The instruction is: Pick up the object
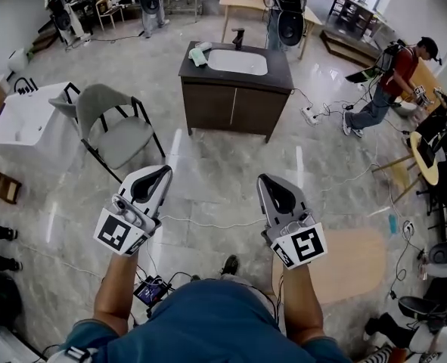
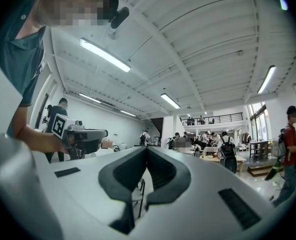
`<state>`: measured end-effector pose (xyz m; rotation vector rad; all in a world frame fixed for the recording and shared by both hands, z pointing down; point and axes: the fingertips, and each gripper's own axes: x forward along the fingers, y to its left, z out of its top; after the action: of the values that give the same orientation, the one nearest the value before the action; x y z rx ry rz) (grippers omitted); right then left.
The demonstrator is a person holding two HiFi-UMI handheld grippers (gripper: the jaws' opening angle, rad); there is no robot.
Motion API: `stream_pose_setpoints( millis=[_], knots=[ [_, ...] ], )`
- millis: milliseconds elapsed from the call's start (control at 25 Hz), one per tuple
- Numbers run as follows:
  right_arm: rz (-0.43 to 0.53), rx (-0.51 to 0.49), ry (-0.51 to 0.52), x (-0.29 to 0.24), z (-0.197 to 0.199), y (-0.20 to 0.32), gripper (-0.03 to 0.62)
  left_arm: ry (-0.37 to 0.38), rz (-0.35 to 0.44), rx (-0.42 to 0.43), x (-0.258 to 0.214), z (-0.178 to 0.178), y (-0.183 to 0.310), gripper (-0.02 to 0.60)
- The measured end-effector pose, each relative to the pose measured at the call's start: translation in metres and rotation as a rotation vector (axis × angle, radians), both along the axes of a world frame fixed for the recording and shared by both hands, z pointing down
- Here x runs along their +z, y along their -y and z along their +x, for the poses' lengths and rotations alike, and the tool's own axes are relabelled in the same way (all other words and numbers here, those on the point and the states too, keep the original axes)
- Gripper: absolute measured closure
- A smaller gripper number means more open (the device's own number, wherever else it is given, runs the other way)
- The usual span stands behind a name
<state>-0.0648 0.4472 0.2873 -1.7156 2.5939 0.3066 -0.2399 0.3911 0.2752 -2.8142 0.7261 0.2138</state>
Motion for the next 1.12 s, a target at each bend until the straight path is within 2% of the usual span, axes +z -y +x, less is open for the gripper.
stream_pose_setpoints(
  millis=[360, 560, 800, 1120],
  knots=[
    [0.003, -0.084, 0.004, -0.001, 0.052, 0.042, 0.580, 0.013, 0.019, -0.047, -0.005, 0.066, 0.029, 0.577],
    [0.000, -0.109, 0.015, 0.004, 0.079, 0.055, 0.580, 0.026, 0.020, -0.072, -0.003, 0.090, 0.036, 0.577],
    [-0.011, -0.113, 0.041, 0.013, 0.098, 0.066, 0.580, 0.049, 0.008, -0.080, 0.005, 0.108, 0.045, 0.577],
    [-0.025, -0.099, 0.037, 0.015, 0.094, 0.101, 0.580, 0.038, -0.002, -0.069, 0.005, 0.105, 0.087, 0.577]
  ],
)
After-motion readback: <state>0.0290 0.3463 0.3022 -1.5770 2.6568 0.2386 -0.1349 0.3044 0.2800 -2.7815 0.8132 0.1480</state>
